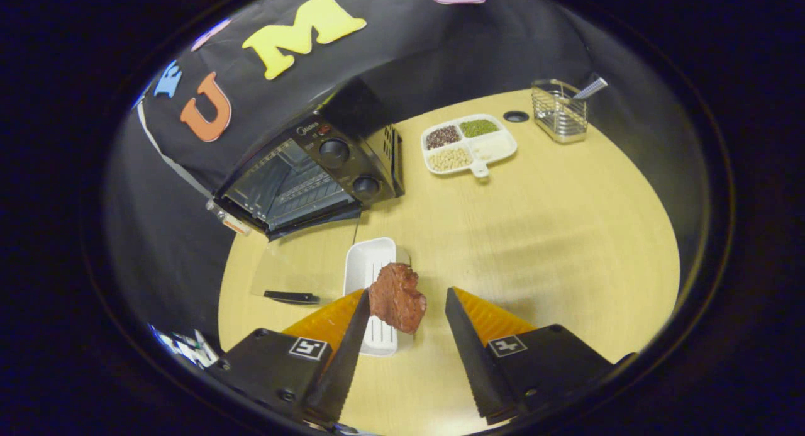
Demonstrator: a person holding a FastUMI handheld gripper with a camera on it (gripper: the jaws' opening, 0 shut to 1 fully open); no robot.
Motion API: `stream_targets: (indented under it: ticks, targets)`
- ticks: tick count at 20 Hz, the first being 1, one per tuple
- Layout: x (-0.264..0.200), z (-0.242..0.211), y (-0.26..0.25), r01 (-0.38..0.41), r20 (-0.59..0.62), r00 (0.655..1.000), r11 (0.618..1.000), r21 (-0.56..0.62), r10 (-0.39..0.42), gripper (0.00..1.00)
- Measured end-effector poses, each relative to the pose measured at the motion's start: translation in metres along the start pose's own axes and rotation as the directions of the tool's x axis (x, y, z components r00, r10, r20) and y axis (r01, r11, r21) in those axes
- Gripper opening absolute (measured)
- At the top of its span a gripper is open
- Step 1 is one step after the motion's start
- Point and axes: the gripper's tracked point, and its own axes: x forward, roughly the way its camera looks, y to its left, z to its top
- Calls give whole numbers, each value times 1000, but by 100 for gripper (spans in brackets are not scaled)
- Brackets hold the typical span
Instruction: Open the toaster oven, put the food inside, and close the toaster oven door.
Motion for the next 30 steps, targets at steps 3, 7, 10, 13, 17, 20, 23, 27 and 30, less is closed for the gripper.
stream_targets:
  ticks: [3,7,10,13,17,20,23,27,30]
  targets:
    - [-1,-3,5,-98,4,995,994,50,98,40]
    - [-23,-14,21,-107,17,994,991,-76,109,13]
    - [-46,-7,35,11,109,994,968,-249,16,11]
    - [-67,-6,62,110,206,978,905,-411,-25,11]
    - [-85,-2,103,270,370,928,776,-569,-52,10]
    - [-84,-1,140,320,459,889,731,-602,-12,11]
    - [-70,-2,171,299,473,881,744,-597,25,11]
    - [-48,3,201,260,507,860,800,-541,63,11]
    - [-23,7,212,209,510,858,860,-465,67,11]
